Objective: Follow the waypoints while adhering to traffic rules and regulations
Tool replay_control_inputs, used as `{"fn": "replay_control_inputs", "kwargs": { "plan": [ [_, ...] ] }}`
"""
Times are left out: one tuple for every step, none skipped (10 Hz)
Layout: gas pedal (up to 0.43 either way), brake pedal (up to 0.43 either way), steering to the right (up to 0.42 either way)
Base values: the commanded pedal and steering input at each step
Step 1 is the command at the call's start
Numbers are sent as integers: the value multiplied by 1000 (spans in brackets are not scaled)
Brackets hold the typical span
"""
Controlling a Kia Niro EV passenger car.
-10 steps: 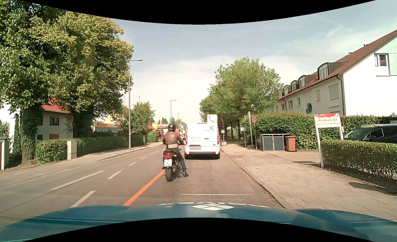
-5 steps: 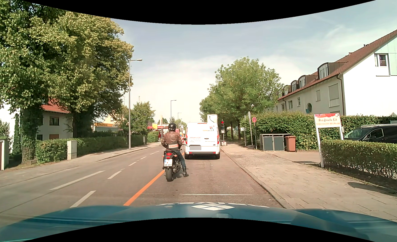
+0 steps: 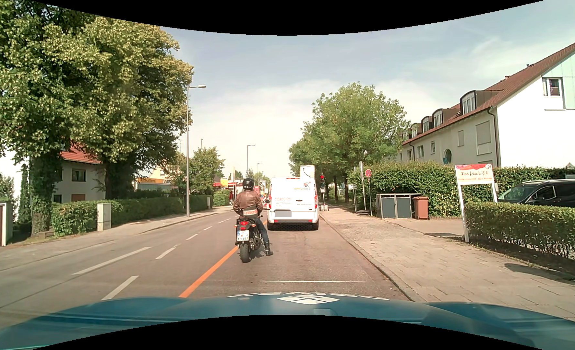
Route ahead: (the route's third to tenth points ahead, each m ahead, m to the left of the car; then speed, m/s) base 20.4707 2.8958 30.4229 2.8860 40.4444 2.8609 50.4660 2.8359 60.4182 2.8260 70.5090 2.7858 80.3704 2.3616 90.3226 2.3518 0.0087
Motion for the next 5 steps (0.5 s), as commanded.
{"fn": "replay_control_inputs", "kwargs": {
  "plan": [
    [0, 0, -15],
    [0, 0, -15],
    [0, 0, -15],
    [0, 0, -16],
    [0, 0, -15]
  ]
}}
